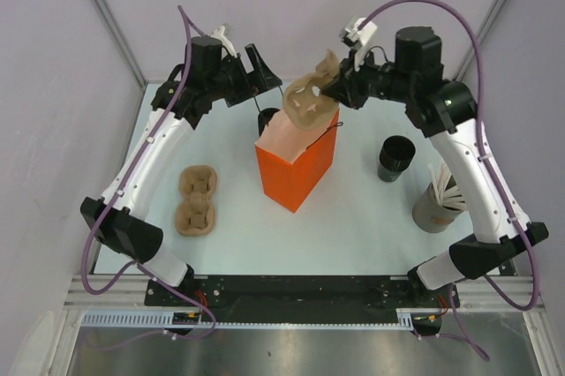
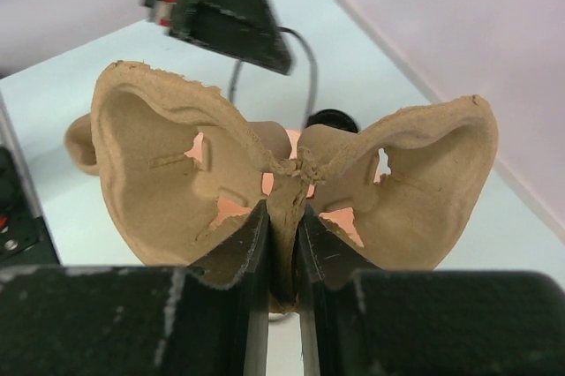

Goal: Pack the takeout coffee

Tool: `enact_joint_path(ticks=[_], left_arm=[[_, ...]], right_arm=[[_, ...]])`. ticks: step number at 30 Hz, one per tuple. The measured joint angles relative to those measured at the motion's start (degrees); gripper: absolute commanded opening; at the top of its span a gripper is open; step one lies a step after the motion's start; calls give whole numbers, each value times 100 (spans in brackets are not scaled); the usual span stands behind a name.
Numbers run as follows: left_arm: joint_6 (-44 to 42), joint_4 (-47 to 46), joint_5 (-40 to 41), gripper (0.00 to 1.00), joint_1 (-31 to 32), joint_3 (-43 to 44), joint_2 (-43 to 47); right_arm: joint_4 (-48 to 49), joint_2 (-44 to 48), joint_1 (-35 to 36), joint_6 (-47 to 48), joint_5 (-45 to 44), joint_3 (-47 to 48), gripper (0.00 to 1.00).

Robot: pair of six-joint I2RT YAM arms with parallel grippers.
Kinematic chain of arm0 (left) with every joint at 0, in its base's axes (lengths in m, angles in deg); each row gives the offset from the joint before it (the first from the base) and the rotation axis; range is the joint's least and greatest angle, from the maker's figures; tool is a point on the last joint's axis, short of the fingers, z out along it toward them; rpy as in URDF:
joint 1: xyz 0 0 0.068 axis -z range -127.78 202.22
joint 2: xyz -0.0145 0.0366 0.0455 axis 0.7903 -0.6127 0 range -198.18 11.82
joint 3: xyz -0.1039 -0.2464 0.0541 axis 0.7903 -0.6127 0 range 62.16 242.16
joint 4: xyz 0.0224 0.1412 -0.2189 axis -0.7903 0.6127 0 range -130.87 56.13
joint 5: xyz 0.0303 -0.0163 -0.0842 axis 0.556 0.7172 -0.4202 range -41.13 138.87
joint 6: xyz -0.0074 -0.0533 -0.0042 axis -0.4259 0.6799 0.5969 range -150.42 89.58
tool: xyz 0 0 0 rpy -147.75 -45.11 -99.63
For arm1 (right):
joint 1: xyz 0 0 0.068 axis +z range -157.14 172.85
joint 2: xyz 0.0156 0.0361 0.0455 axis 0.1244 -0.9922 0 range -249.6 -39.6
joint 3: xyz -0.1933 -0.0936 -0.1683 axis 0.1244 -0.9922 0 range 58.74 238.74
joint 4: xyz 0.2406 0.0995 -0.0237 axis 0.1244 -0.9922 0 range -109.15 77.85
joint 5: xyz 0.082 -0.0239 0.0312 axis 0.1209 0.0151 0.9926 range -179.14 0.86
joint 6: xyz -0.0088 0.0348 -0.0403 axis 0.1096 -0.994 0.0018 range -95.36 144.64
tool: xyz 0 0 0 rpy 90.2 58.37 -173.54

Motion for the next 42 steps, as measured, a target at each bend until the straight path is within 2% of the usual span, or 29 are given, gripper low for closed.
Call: enact_joint_path(ticks=[5,12,19,21,30,37,42], left_arm=[[-127,-313,-2,92,-74,-348,52],[-229,-702,-140,87,-74,-627,92],[-280,-1003,-188,71,-74,-835,170],[-308,-1073,-188,70,-74,-905,188],[-356,-1213,-188,53,-79,-1113,192],[-391,-1342,-160,36,-83,-1226,214],[-400,-1410,-122,29,-83,-1335,260]], right_arm=[[-57,-424,586,0,-63,92,16],[-199,-866,866,7,-238,81,15],[-262,-929,946,94,-496,-4,15],[-264,-984,955,120,-518,-4,14],[-638,-1598,1106,313,-715,15,13],[-905,-1611,1257,439,-1014,17,13],[-1038,-1611,1325,479,-1222,17,13]])
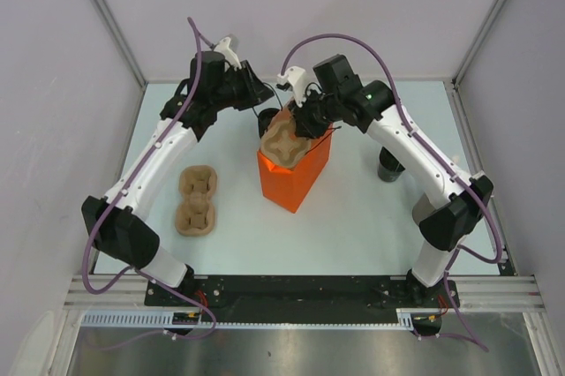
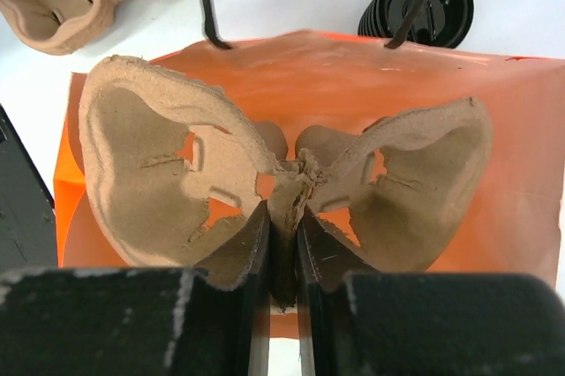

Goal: Pack the takeout coffee

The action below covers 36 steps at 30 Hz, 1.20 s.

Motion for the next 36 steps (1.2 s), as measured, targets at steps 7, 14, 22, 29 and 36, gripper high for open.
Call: enact_joint_path(ticks=[7,14,22,29,36], left_arm=[[-2,-55,0,25,0,-166,74],[-2,-72,7,22,0,-293,170],[2,-109,9,19,0,-323,289],[17,-181,173,15,0,-365,334],[55,-208,258,14,0,-428,382]], right_arm=[[-72,0,-127,-44,-13,15,13],[-175,0,-177,-26,-42,96,14],[-507,-15,50,197,-190,223,14],[-772,-190,267,350,-358,225,14],[-988,-428,299,439,-577,299,14]])
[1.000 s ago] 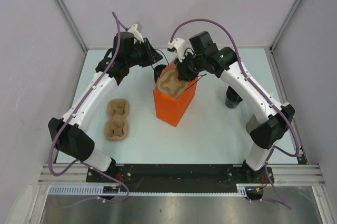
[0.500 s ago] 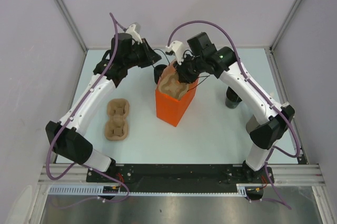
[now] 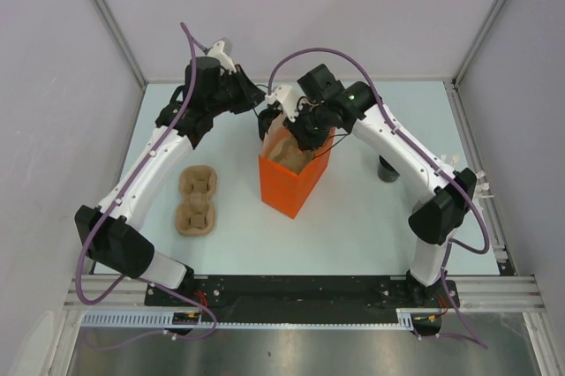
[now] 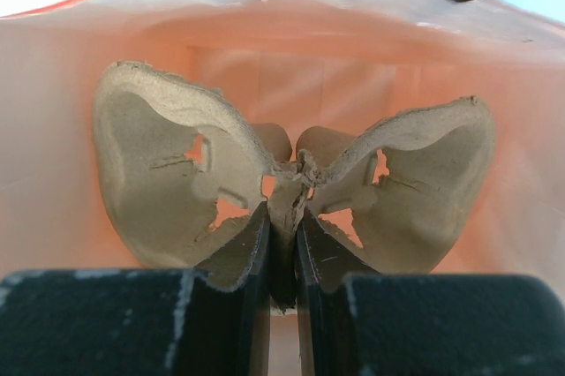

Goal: Pack the takeout coffee

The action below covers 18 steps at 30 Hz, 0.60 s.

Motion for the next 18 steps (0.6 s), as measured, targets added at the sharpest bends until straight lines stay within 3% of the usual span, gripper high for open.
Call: enact_joint_path(ticks=[18], left_arm=[[63,-61,503,8,0,-190,74]], right_arm=[[-420,-452,74,92,-251,33,16]])
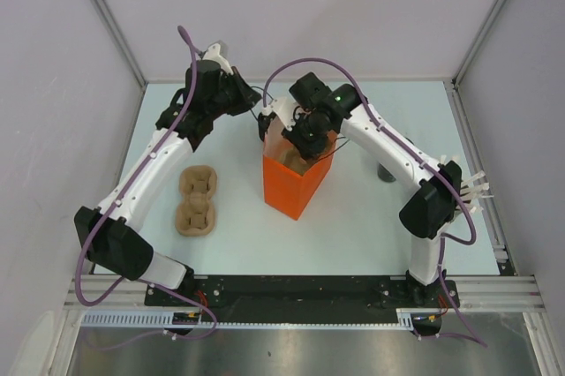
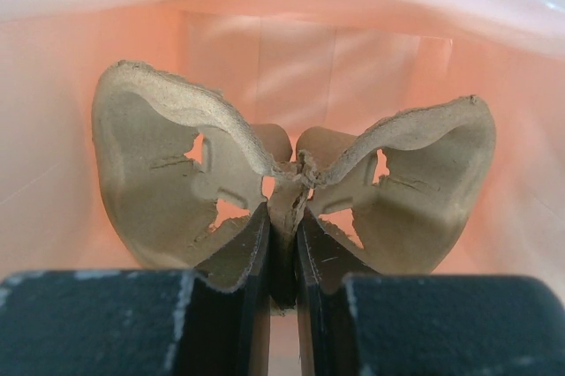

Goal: Pack the takeout coffee

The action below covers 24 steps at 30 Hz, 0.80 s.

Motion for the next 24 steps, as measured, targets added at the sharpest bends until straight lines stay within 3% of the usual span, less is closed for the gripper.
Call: enact_joint_path(ticks=[24], left_arm=[[85,-15,155,7,0,-118,24]], right_arm=[[-463,-501,92,232,-11,177,18]])
